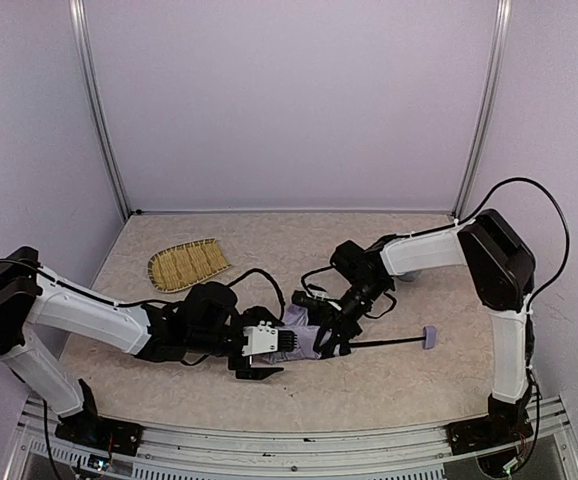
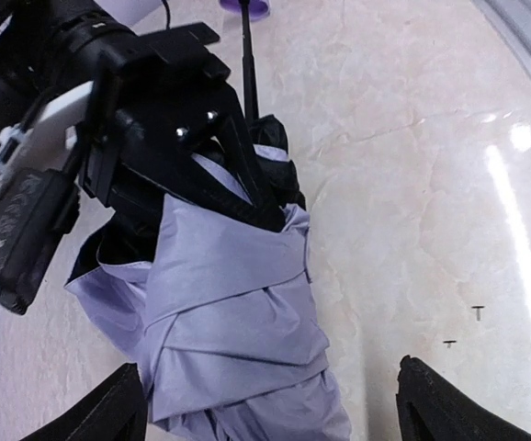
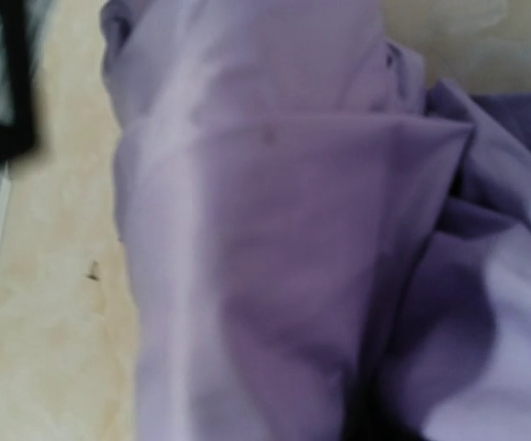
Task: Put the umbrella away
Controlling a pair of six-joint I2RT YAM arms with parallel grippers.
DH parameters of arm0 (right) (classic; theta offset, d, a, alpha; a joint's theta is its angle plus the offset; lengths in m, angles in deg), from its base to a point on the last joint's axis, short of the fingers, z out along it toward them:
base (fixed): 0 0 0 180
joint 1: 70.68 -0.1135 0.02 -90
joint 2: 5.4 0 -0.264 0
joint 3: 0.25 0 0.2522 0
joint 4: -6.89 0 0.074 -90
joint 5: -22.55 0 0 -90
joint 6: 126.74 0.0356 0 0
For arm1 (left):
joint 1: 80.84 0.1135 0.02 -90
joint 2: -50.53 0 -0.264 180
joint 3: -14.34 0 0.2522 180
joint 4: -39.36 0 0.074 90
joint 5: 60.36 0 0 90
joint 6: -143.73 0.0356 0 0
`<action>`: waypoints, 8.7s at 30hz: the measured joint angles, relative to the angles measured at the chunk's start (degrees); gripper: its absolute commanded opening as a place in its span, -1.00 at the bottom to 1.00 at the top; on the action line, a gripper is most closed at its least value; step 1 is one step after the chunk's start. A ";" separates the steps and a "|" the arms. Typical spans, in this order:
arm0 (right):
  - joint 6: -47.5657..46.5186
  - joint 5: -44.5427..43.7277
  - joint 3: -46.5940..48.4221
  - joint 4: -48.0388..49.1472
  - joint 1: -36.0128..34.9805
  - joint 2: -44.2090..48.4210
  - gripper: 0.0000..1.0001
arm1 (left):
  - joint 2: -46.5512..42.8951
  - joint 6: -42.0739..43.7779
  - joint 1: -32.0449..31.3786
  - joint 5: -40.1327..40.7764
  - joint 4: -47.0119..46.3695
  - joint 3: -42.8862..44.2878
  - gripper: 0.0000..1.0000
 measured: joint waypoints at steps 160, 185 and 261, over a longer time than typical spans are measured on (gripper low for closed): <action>14.51 -20.96 -21.18 30.67 6.73 34.91 0.36 | 16.96 -21.22 14.67 7.78 22.82 27.65 -1.00; 29.22 -10.19 -22.80 60.63 -0.22 26.38 0.36 | -1.33 -17.18 10.08 14.38 37.38 44.76 -1.00; 5.44 9.07 -1.05 41.31 5.38 23.45 -1.00 | 6.64 17.59 11.45 -38.47 62.49 47.28 -1.00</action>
